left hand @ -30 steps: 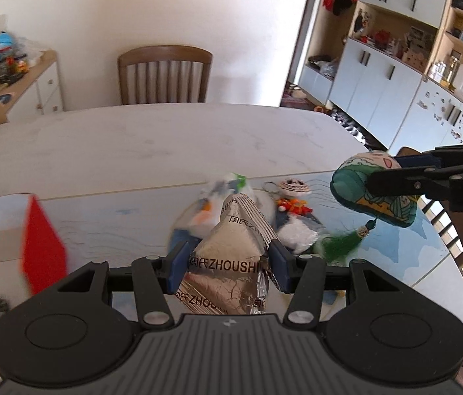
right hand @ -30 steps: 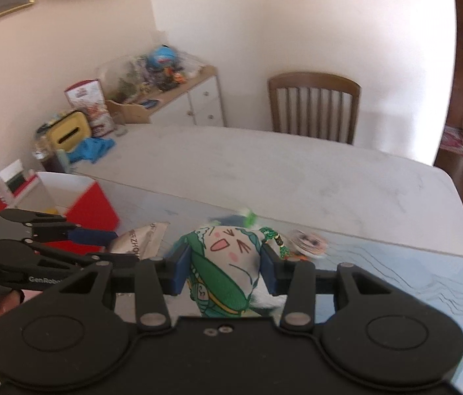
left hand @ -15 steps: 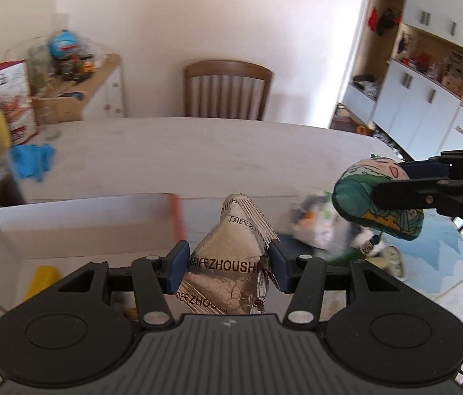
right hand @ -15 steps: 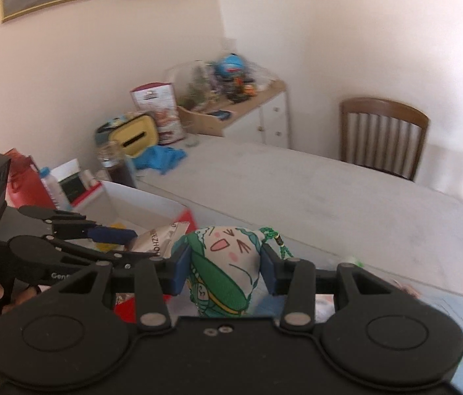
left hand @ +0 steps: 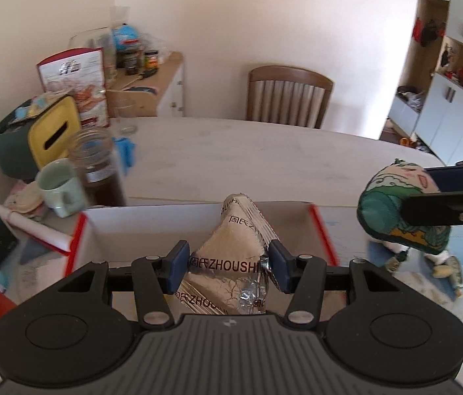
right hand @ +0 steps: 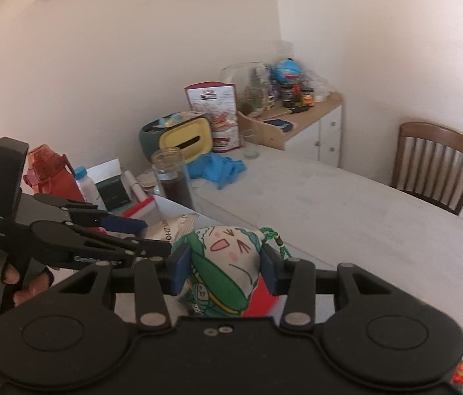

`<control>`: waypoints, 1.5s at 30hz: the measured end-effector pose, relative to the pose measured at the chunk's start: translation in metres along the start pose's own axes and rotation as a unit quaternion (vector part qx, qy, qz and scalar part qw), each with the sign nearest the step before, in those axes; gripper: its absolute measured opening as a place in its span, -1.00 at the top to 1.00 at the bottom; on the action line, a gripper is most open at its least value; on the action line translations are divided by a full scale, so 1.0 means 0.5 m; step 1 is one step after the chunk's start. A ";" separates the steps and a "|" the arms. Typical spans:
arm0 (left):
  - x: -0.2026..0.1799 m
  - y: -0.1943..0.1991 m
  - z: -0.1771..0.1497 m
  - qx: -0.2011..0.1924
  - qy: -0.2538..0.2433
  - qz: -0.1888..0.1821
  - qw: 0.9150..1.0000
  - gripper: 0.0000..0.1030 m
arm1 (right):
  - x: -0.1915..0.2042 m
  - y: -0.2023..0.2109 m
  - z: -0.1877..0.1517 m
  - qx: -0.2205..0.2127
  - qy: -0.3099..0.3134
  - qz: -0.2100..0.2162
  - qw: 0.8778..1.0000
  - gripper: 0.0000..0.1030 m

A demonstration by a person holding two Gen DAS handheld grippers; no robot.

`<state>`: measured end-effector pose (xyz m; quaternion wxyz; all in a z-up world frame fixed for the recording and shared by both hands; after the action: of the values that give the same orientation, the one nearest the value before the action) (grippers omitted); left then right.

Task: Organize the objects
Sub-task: 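Carry the ZHOUSHI packet and green plush with both grippers into the cardboard box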

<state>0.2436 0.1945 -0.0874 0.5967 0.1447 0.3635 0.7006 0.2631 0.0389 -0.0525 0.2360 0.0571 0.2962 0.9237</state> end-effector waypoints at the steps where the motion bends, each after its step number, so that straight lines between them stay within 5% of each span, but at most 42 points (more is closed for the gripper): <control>1: 0.014 -0.006 0.002 0.002 0.001 0.004 1.000 -0.01 | 0.008 -0.010 0.004 0.000 0.002 0.002 1.000 0.16; 13: 0.119 -0.099 0.003 0.029 0.008 0.034 0.999 -0.01 | 0.132 -0.163 -0.041 0.065 0.031 0.051 0.996 0.15; 26: 0.086 -0.178 -0.020 0.065 -0.038 0.021 0.997 -0.01 | 0.193 -0.264 -0.137 0.145 0.071 0.051 0.986 0.13; 45: 0.069 -0.227 -0.063 0.125 -0.073 0.034 0.989 -0.06 | 0.183 -0.232 -0.136 0.129 0.046 0.050 0.989 -0.16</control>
<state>0.2978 0.2188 -0.1947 0.5745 0.2818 0.3983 0.6572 0.2126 0.1291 -0.1781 0.1661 0.0597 0.4203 0.8901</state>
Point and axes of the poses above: each gripper's, at about its wrist camera, not at the fingertips, and y roughly against the way its jaws point, x to its left, z to its top, the point moved 9 cm from there along -y, roughly the way its jaws point, and after that the axes turned 14 degrees about y, right-handed, at the moved point
